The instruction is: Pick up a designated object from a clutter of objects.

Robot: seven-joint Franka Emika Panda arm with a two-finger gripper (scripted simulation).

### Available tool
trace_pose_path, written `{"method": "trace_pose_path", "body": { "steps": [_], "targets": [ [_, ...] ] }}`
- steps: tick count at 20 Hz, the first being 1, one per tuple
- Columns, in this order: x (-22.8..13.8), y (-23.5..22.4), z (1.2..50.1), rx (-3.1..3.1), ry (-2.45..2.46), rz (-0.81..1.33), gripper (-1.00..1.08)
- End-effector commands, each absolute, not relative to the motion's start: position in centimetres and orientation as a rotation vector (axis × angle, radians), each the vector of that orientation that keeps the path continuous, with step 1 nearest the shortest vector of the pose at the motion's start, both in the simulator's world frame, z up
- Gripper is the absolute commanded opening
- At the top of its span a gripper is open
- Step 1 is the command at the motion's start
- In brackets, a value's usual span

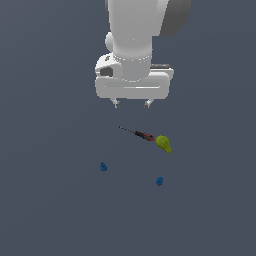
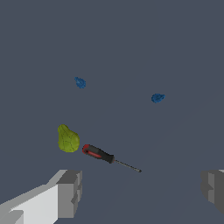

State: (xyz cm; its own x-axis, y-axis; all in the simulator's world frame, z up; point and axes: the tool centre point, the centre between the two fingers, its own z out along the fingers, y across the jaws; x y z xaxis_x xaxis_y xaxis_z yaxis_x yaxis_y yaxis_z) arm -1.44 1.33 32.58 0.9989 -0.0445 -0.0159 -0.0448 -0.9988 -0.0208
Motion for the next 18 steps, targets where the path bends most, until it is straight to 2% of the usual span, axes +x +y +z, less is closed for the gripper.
{"method": "trace_pose_path", "body": {
  "steps": [1, 10, 18],
  "targets": [
    [-1.4, 1.3, 32.6, -3.120, 0.070, 0.024, 1.00],
    [-0.8, -1.8, 33.2, -3.132, 0.116, -0.007, 1.00],
    [-0.8, -1.7, 32.7, -3.135, 0.086, -0.007, 1.00]
  ]
}}
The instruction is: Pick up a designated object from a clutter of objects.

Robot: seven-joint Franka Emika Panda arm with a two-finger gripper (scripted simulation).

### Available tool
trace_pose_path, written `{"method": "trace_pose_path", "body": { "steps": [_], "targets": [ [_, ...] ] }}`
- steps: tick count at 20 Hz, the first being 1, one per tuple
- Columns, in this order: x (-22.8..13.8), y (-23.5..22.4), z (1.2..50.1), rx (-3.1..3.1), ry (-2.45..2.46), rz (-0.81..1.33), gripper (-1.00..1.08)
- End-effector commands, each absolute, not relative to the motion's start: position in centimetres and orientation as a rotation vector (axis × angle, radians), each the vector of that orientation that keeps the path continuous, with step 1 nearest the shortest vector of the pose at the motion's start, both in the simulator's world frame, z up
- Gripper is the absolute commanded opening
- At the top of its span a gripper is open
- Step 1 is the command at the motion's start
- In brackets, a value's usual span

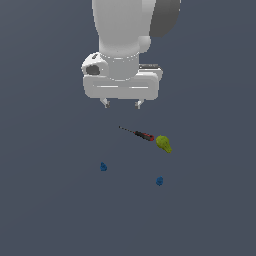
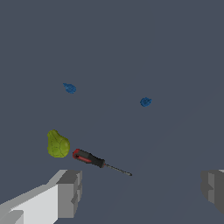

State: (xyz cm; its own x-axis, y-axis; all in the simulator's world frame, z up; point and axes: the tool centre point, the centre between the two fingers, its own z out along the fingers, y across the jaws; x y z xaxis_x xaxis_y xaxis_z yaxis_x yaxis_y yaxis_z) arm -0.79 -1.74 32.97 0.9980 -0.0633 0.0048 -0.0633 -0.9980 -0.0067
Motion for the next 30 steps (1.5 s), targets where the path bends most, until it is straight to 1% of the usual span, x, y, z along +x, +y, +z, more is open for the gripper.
{"method": "trace_pose_path", "body": {
  "steps": [1, 8, 15, 22, 30],
  "targets": [
    [-0.8, -1.7, 32.5, -3.136, 0.073, -0.007, 1.00],
    [-1.0, -1.2, 29.7, -3.143, -0.086, -0.006, 1.00],
    [-1.8, -0.4, 25.1, -3.134, -0.367, -0.002, 1.00],
    [-3.5, 0.6, 19.8, -3.083, -0.704, 0.004, 1.00],
    [-6.3, 1.9, 14.4, -2.972, -1.082, 0.009, 1.00]
  ]
}}
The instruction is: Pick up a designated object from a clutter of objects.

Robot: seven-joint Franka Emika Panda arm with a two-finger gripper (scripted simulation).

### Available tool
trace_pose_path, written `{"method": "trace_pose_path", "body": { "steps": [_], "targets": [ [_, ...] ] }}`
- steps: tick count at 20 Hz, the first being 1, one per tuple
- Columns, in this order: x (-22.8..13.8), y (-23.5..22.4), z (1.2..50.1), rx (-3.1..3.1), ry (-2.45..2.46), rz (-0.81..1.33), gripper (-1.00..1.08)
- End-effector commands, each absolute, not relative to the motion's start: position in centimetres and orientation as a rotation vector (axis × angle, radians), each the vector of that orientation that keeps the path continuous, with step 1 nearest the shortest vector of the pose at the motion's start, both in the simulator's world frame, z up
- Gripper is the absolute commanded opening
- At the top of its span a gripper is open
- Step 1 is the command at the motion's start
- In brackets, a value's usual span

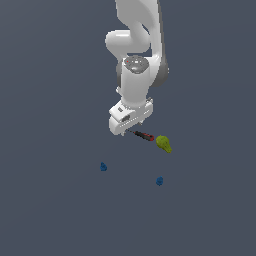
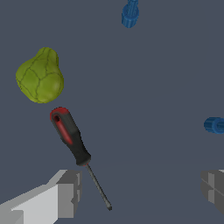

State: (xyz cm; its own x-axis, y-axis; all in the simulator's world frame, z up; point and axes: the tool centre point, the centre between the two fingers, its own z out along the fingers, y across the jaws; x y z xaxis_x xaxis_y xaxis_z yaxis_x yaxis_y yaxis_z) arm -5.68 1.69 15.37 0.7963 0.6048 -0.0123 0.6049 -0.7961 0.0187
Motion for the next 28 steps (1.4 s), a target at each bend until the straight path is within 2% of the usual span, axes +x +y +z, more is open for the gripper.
{"method": "trace_pose_path", "body": {
  "steps": [1, 15, 28],
  "targets": [
    [-6.7, 2.1, 13.7, 2.915, 1.114, -0.009, 1.00],
    [-12.0, 4.0, 7.5, 2.690, 1.613, -0.003, 1.00],
    [-13.1, 4.3, 6.3, 2.644, 1.696, -0.001, 1.00]
  ]
}}
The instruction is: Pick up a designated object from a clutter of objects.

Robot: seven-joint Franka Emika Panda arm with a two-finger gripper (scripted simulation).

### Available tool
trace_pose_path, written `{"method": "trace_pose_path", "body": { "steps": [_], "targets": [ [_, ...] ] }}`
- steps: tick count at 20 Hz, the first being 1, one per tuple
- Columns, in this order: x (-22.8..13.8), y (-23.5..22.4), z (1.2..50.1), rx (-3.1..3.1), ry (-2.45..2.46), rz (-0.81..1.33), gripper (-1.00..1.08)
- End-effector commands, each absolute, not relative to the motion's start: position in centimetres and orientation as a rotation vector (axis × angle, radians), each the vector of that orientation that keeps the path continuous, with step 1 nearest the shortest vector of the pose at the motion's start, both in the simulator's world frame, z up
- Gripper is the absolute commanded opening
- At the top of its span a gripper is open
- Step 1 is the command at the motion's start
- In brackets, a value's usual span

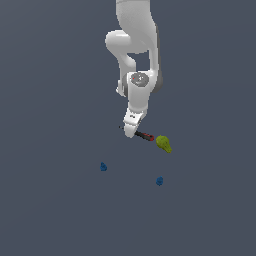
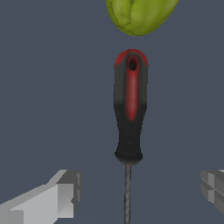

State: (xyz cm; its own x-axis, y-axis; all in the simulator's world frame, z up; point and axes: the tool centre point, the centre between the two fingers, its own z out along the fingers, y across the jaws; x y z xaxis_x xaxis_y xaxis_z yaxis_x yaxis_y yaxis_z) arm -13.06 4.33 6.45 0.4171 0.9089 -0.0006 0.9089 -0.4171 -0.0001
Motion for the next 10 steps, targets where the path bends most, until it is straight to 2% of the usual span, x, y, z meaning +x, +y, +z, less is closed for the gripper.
{"method": "trace_pose_path", "body": {
  "steps": [1, 10],
  "targets": [
    [-13.1, 4.3, 6.2, 2.644, 1.696, -0.001, 1.00],
    [-13.2, 4.3, 3.1, 2.641, 1.701, -0.001, 1.00]
  ]
}}
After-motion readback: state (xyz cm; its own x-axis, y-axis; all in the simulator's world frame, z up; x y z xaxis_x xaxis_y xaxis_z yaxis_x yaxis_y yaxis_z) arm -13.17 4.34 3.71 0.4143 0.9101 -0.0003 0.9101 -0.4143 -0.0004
